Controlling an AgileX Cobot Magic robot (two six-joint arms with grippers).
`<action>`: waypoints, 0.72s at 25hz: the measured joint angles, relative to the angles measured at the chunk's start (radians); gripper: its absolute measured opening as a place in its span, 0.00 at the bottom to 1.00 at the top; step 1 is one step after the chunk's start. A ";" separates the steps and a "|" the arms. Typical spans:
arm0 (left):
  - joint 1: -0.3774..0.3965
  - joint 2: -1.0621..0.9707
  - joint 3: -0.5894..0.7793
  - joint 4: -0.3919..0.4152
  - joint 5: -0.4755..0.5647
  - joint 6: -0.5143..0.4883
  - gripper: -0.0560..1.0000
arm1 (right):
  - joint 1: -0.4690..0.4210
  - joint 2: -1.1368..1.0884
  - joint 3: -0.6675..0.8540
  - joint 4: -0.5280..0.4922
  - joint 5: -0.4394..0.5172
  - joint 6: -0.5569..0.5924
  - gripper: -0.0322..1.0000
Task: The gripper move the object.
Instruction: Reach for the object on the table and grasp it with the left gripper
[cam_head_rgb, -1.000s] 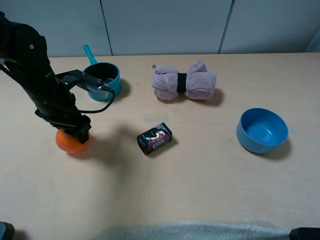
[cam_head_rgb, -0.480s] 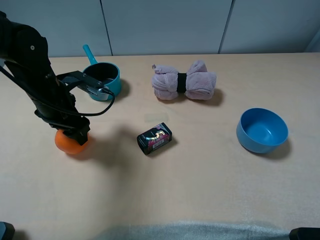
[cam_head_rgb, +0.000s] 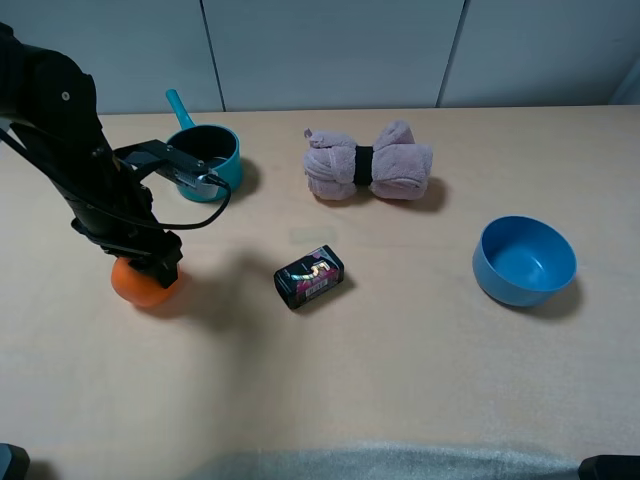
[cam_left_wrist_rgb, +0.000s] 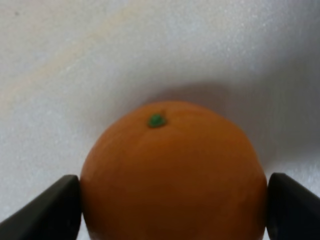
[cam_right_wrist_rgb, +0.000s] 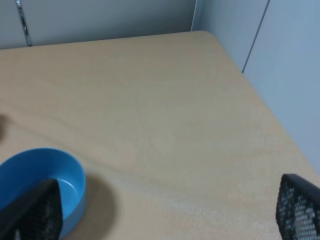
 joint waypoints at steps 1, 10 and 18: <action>0.000 0.000 0.000 -0.002 -0.002 0.000 0.81 | 0.000 0.000 0.000 0.000 0.000 0.000 0.66; 0.000 0.000 0.000 -0.004 -0.005 -0.001 0.81 | 0.000 0.000 0.000 0.000 0.000 0.000 0.66; 0.000 0.001 0.000 -0.004 -0.006 -0.002 0.82 | 0.000 0.000 0.000 0.000 0.000 0.000 0.66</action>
